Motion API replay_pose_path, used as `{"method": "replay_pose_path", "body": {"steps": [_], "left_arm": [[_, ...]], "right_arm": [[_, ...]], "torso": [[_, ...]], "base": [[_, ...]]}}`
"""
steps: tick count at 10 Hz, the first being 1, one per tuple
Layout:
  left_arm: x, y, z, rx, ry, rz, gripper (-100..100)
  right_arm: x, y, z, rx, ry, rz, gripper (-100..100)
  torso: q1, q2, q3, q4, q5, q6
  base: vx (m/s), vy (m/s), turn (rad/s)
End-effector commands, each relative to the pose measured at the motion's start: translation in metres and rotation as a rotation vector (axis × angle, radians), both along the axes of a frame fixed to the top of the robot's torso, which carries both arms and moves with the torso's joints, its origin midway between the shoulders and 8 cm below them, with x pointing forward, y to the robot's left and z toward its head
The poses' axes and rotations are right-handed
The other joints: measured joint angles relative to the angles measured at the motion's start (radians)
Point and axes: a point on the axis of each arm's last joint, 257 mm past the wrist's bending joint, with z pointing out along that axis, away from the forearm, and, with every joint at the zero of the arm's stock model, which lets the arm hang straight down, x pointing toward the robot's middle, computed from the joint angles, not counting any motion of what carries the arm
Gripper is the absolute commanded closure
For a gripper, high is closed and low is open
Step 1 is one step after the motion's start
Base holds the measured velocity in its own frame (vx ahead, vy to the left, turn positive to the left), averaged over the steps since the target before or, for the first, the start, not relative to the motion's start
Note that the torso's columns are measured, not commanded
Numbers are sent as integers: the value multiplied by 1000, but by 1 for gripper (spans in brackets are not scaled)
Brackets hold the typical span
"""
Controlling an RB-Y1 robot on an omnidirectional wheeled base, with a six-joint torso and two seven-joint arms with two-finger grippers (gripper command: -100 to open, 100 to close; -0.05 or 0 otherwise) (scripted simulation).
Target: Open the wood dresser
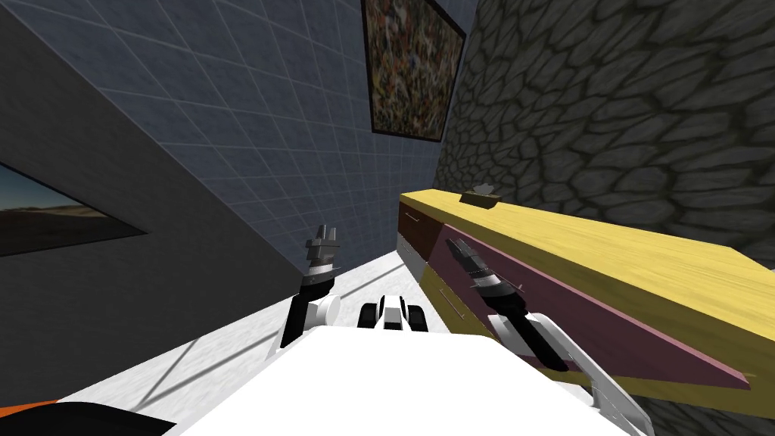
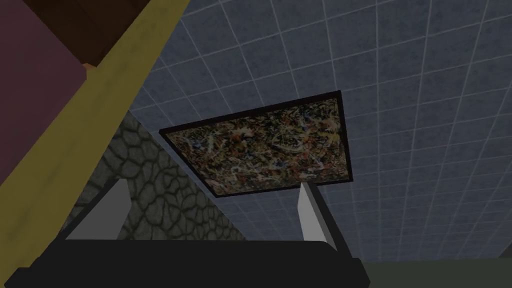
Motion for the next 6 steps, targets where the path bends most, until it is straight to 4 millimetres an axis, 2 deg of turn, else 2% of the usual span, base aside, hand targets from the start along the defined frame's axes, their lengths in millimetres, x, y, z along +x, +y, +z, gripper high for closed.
{"method": "replay_pose_path", "body": {"steps": [1, 3, 4, 6], "left_arm": [[0, 0, 0, 0, 0, 0, 0], [0, 0, 0, 0, 0, 0, 0], [0, 0, 0, 0, 0, 0, 0], [0, 0, 0, 0, 0, 0, 0]], "right_arm": [[1, -6, -13, -151, 21, -14, -100], [2, -17, -31, -336, 47, -29, -100], [2, -17, -31, -349, 48, -28, -100], [3, -31, -48, -534, 71, -36, -100]], "torso": [[2, -1, -1, 0, 0, 0], [0, -1, -1, 0, 0, 0], [1, -1, -1, 0, 0, 0], [1, 0, 0, 0, 0, 0]], "base": [[51, 57, 5], [57, 56, 28], [43, 53, 10], [52, 66, 39]]}}
